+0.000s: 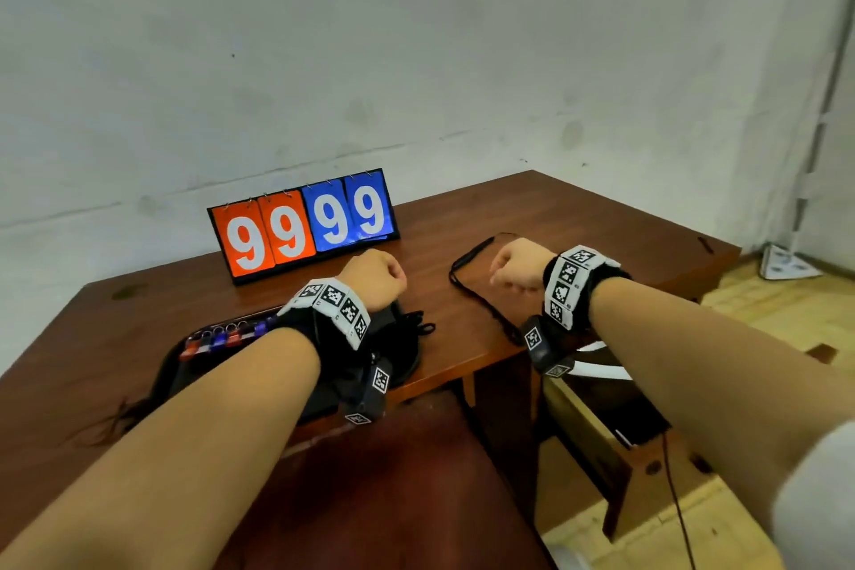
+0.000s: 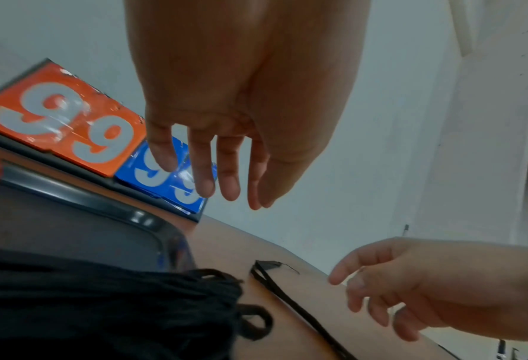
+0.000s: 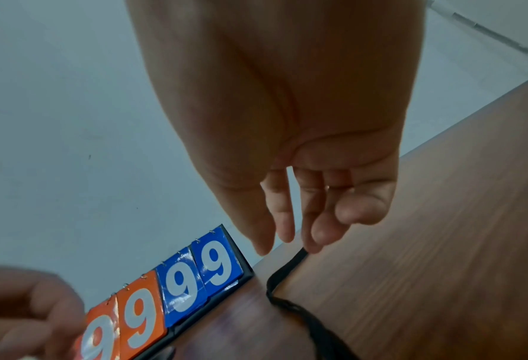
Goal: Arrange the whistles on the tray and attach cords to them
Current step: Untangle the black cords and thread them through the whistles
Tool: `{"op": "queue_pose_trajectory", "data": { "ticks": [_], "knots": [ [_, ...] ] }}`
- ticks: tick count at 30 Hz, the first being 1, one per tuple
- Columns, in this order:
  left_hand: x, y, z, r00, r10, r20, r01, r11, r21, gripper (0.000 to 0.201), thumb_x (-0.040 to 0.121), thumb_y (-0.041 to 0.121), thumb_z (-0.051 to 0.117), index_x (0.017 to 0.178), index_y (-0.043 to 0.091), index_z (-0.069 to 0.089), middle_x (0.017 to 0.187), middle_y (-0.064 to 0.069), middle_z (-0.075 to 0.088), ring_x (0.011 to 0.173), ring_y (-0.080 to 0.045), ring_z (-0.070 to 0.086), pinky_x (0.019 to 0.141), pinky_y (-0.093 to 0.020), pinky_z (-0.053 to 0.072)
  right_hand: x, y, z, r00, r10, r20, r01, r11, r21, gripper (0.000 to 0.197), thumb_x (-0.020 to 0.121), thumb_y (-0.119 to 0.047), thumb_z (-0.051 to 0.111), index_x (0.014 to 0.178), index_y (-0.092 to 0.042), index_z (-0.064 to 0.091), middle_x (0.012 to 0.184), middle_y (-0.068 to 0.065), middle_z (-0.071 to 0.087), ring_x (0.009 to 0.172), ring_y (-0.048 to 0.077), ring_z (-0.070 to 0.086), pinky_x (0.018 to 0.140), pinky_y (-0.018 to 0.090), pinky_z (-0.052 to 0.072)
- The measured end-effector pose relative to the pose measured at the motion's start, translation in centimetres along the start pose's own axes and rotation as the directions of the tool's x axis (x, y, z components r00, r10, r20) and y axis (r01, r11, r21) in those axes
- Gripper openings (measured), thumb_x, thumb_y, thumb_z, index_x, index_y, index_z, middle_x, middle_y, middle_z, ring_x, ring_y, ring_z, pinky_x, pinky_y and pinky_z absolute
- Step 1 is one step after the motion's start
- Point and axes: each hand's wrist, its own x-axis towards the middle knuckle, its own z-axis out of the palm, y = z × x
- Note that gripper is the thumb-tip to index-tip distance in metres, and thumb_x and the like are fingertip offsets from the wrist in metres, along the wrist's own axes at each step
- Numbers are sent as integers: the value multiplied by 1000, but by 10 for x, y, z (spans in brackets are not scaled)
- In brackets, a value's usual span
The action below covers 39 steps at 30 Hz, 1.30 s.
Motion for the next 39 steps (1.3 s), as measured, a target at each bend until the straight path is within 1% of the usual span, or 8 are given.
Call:
{"op": "queue_pose_trajectory", "data": {
  "ticks": [6,11,15,19,26,29,33,39],
  "knots": [
    [37,24,22,999,32,-37,-33,999,-39,17,85,23,58,82,16,73,88,1,72,84,-18,68,84,-35,57,41,-6,18,988,4,154,12,995,-102,28,84,-26,74,103,-5,71,69,3,61,49,15,49,39,20,38],
    [51,28,26,998,37,-41,-39,998,-55,17,85,20,59,83,13,74,90,0,73,87,-17,67,84,-34,56,73,-24,36,979,8,203,44,968,-248,46,82,-41,74,107,-4,64,90,7,64,78,24,60,68,33,51],
    [57,23,24,999,20,-43,-24,996,-82,18,85,20,59,83,10,74,89,-3,74,87,-18,69,83,-36,58,90,-31,47,978,2,209,70,939,-336,33,80,-40,76,87,-12,61,93,5,65,91,26,63,82,34,52],
    [58,19,24,999,7,-35,-11,995,-98,16,84,20,60,81,14,74,88,-1,73,86,-17,69,84,-37,58,91,-36,50,980,3,197,77,915,-397,20,91,-30,65,98,-14,54,102,6,57,90,21,51,81,32,45],
    [57,25,21,999,13,-52,-18,994,-109,16,85,13,61,98,18,70,94,5,64,93,-14,62,85,-28,52,77,-39,30,989,-65,132,62,998,25,10,84,-11,60,81,-3,65,76,12,66,64,25,60,57,27,48],
    [58,26,21,999,16,-49,-22,991,-132,39,83,10,59,121,19,57,119,-1,60,107,-16,58,95,-32,50,62,-45,16,984,-112,139,49,918,393,9,89,-4,53,80,-7,53,74,17,66,50,22,58,50,29,49],
    [55,36,15,997,80,-17,-81,957,-280,70,84,3,60,147,17,33,147,-3,42,125,-14,48,99,-28,45,40,-60,-6,961,-250,119,164,860,483,14,86,2,50,77,-8,54,61,12,56,38,15,36,39,22,36],
    [43,48,7,995,97,6,-71,771,-633,41,90,0,59,131,5,52,119,-14,65,109,-22,62,97,-31,51,19,-78,-27,940,-310,143,184,812,554,14,86,0,49,82,-9,59,60,7,52,36,9,28,38,17,18]
  ]
}}
